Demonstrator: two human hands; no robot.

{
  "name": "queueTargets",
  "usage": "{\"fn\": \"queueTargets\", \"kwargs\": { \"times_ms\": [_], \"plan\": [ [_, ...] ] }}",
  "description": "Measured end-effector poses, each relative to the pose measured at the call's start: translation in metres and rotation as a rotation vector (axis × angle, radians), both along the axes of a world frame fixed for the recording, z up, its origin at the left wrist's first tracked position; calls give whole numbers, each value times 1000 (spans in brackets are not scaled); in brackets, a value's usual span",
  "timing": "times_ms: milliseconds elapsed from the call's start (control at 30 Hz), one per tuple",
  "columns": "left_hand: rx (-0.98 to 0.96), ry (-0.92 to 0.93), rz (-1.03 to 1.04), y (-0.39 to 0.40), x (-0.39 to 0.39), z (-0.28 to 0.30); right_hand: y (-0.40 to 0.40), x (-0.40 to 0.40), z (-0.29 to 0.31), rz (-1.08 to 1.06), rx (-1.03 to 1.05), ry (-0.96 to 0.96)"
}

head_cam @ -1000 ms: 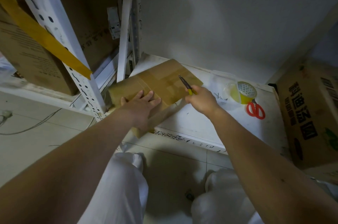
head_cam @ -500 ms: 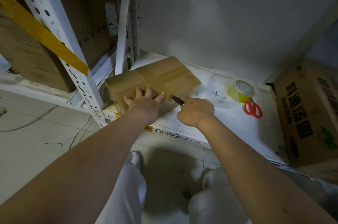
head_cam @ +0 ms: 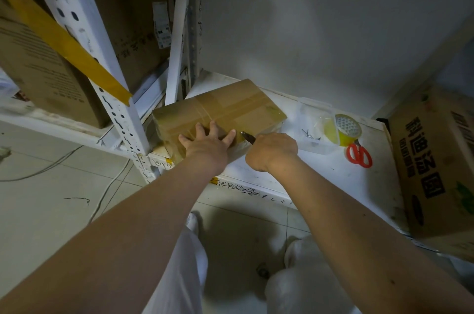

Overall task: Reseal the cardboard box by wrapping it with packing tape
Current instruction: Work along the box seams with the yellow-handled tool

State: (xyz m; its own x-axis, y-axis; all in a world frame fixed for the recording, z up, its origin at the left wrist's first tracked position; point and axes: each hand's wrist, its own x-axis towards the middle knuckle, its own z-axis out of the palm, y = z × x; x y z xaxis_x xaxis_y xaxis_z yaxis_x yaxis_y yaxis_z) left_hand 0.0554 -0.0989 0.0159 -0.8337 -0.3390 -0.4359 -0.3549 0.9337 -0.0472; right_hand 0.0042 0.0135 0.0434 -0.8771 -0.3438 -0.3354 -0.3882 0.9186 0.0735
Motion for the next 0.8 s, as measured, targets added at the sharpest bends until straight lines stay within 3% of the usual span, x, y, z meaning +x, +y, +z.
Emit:
{"fn": "queueTargets", "kwargs": {
  "times_ms": [300,433,533,633,800],
  "plan": [
    [-4,-6,-5,-1,-1,1,8,10,-24,-116,-231,-4],
    [-5,-5,-7,1,-1,1,3,14,-36,-255,-457,-126],
    [16,1,5,1,-1,1,-8,-2,-25,-307,-580,-88],
    [25,5,16,0,0,2,-12,-15,-4,-181,-470,-3],
    [21,-8,8,0,-1,3,5,1,-9,-84,-175,-18]
  ]
}}
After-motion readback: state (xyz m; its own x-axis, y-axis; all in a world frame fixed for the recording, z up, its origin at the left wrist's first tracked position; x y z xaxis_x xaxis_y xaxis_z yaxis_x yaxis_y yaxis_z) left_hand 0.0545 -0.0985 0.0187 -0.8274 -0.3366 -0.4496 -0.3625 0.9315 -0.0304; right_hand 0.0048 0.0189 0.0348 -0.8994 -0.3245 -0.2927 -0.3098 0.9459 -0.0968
